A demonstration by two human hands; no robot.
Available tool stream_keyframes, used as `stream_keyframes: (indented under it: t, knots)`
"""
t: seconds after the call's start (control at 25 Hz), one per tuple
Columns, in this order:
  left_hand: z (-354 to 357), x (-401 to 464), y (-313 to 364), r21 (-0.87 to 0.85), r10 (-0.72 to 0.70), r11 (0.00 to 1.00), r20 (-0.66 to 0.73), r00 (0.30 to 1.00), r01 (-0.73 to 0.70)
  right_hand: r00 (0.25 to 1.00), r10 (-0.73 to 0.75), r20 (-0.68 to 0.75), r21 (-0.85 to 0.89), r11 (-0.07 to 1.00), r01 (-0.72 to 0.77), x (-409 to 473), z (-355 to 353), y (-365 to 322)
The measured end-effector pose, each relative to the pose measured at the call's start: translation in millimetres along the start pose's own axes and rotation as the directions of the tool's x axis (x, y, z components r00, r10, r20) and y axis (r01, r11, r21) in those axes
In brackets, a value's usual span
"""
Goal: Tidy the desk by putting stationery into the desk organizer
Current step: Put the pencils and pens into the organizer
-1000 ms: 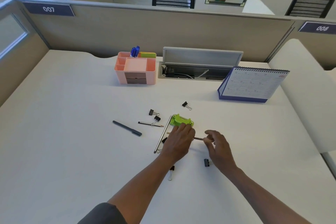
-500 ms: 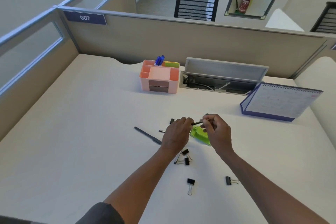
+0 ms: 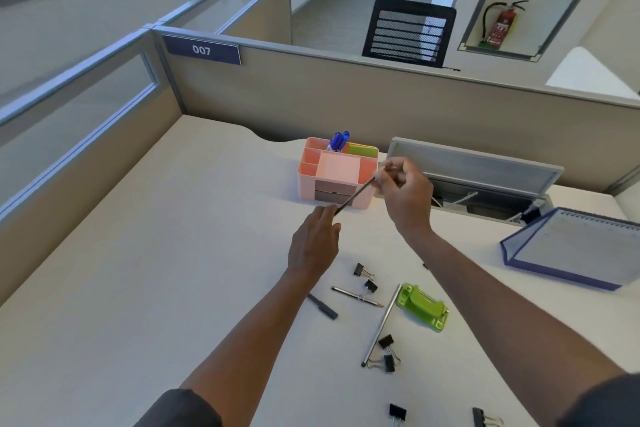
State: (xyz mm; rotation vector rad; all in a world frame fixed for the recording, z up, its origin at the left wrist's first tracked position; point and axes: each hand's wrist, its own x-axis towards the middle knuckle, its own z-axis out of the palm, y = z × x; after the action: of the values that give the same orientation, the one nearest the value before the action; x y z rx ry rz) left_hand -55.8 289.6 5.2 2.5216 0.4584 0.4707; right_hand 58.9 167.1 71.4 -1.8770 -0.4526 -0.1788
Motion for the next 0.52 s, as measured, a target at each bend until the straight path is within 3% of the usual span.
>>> stream_keyframes:
  t: [0.28,0.52]
  knots:
    - [7.7,80.8,-50.2,0.114,-0.068,0.992,0.049,0.996,0.062,0.979,-0.205,-0.001,-0.154,0.967,0.203,106.1,71.8,-11.5]
    - [25.7,88.0,-59.9,0.211,0.015,0.977,0.118,0.993,-0.039,0.962,-0.268,0.054,-0.181,0.945,0.274,136.0,97.6,-13.5]
